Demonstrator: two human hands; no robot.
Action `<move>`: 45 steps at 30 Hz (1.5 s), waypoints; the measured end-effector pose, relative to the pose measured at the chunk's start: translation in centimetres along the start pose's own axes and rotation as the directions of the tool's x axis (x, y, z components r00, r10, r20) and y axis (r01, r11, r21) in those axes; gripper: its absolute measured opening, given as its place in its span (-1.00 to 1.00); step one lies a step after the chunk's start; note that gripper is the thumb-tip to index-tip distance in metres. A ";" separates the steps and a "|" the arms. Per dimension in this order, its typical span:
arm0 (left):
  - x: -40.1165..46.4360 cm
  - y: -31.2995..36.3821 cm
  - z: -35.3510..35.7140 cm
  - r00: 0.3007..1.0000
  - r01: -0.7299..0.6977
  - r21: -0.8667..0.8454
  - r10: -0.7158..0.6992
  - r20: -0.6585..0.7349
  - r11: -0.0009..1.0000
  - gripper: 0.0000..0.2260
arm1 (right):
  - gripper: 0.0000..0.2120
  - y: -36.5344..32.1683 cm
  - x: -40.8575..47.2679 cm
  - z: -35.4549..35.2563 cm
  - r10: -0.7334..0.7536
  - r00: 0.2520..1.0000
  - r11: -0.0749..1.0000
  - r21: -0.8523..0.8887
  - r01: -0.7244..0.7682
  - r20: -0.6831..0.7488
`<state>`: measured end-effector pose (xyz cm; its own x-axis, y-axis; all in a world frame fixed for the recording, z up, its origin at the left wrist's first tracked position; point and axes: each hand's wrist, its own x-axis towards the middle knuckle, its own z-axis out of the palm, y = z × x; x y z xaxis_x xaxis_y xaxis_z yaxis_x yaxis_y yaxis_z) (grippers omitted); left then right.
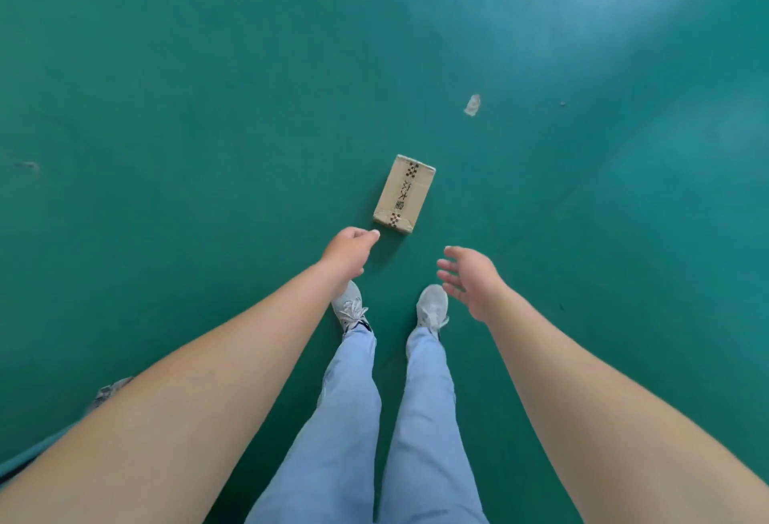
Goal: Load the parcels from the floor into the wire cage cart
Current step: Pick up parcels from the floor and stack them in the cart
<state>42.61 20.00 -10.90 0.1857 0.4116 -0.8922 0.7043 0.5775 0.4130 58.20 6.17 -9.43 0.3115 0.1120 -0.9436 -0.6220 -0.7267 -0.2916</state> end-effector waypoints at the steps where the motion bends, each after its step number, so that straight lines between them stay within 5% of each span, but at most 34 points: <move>1: 2.5 0.1 0.3 1.000 0.013 0.001 -0.013 -0.005 1.000 -0.82 | -0.75 -0.4 2.5 0.3 0.004 1.000 1.000 -0.025 -0.004 0.012; 10: 24.9 -6.2 4.7 0.985 0.157 -0.033 -0.159 -0.068 0.987 -0.57 | -0.74 0.8 26.7 3.1 0.087 0.995 0.967 -0.245 -0.073 0.048; 17: 40.8 -10.2 9.7 0.996 0.090 0.240 -0.082 -0.042 0.967 -0.36 | -0.72 4.4 43.2 7.0 0.112 0.991 0.918 -0.388 -0.076 0.071; 25: 51.3 -12.0 12.7 0.988 0.141 0.219 -0.122 -0.097 0.966 -0.27 | -0.39 5.7 54.4 9.5 0.118 0.993 0.929 -0.353 -0.109 0.002; 33: 47.2 -11.3 10.9 0.981 0.160 0.029 -0.156 -0.113 0.987 -0.56 | -0.49 5.8 50.5 9.6 0.068 0.996 0.967 -0.243 -0.079 -0.055; 39: 37.0 -10.3 8.3 0.917 0.372 -0.359 -0.399 0.000 0.856 -0.11 | -0.30 3.9 39.7 9.0 0.193 0.979 0.979 -0.086 -0.187 0.066; 45: 17.6 -8.3 1.9 0.885 0.442 -0.512 -0.450 0.116 0.737 -0.55 | -0.08 2.3 23.7 9.7 0.188 0.975 0.970 -0.181 -0.165 0.121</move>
<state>41.38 21.09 -30.38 -0.0732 0.0228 -0.9971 0.2505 0.9681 0.0037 57.17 13.71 -33.95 0.0997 0.0542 -0.9935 -0.5243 -0.8458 -0.0987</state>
